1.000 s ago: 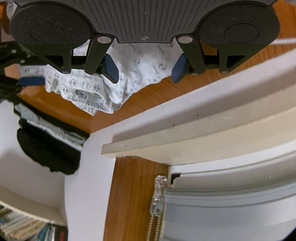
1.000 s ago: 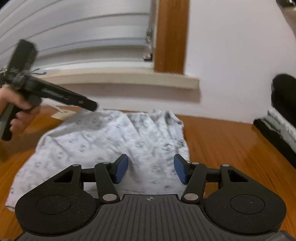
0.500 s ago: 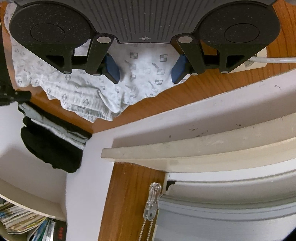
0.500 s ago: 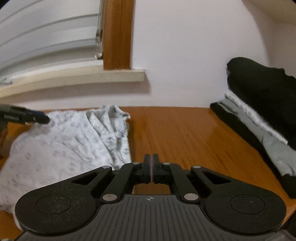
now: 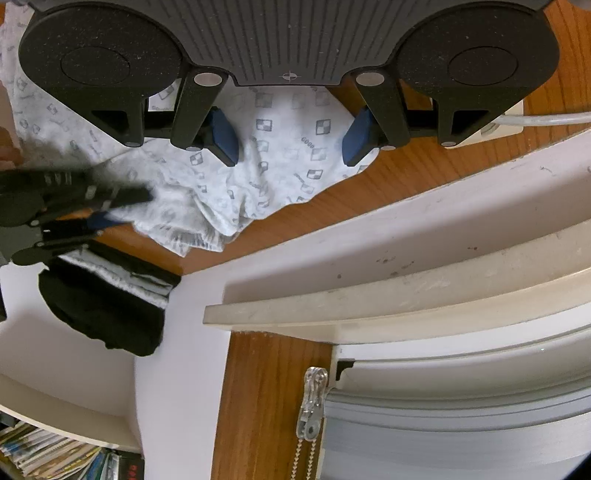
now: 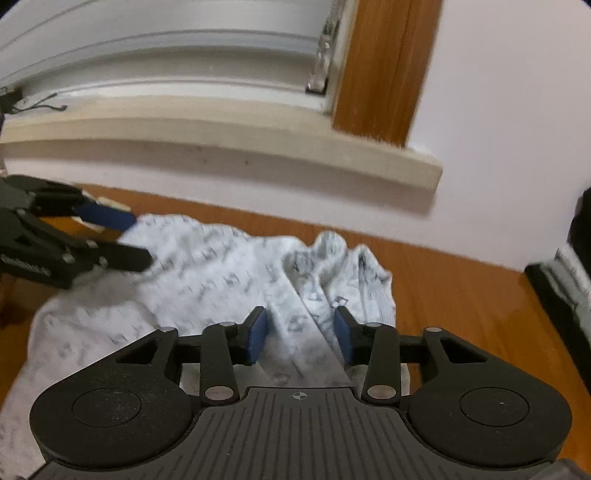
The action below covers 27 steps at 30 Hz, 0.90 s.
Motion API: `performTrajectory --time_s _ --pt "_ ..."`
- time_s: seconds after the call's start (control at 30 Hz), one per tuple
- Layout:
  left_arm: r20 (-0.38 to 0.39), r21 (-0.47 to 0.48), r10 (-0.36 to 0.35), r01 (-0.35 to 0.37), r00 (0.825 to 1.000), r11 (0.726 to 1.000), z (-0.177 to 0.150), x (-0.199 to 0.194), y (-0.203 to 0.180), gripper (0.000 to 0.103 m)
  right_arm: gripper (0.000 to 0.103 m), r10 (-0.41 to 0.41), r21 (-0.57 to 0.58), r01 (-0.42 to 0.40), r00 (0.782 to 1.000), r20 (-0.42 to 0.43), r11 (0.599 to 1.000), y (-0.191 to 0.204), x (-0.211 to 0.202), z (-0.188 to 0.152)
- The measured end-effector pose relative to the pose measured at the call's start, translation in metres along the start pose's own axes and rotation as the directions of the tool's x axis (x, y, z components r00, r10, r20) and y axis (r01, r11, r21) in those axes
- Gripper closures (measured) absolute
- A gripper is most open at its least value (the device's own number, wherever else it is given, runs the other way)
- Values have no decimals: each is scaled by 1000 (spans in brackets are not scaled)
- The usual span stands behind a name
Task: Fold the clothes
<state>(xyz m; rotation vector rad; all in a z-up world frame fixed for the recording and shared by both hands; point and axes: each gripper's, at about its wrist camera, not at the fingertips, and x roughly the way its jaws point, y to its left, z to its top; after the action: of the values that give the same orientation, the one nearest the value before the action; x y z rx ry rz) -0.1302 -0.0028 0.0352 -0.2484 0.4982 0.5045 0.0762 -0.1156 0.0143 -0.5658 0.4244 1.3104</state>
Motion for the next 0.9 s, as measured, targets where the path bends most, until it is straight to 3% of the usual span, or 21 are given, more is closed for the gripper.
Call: performTrajectory --time_s 0.13,0.17,0.2,0.27,0.3,0.47,0.6,0.77,0.87,0.9 --pt "-7 -2 -1 1 1000 1000 0 0 1 38 93 -86 170 77 995 48 982 -36 -25 -8" --pt "-9 -1 -2 2 1000 1000 0 0 1 38 91 -82 222 74 996 23 972 -47 -26 -12" --pt "-11 0 -3 3 1000 1000 0 1 1 38 82 -82 258 79 997 1 963 -54 -26 -15" --pt "-14 8 1 -1 1000 1000 0 1 0 38 62 -112 254 115 993 -23 960 -57 -24 -19" --pt "-13 12 3 -3 1000 1000 0 1 0 38 60 -121 247 121 993 -17 961 -56 -26 -19" --pt "-12 19 4 -3 1000 1000 0 0 0 38 59 -110 198 101 993 34 975 -45 -49 -13" --pt "-27 26 8 -7 1000 1000 -1 2 -1 38 59 -54 183 49 998 26 982 -42 -74 -29" --pt "-64 32 13 -10 998 999 0 6 -2 38 59 -10 205 19 999 -43 979 -49 -81 -56" --pt "-83 29 14 -11 996 1000 -1 9 0 38 86 17 243 -6 999 -42 970 -57 -89 -61" --pt "-83 26 11 -9 996 1000 -1 9 1 38 90 7 248 2 999 -35 969 -58 -96 -62"
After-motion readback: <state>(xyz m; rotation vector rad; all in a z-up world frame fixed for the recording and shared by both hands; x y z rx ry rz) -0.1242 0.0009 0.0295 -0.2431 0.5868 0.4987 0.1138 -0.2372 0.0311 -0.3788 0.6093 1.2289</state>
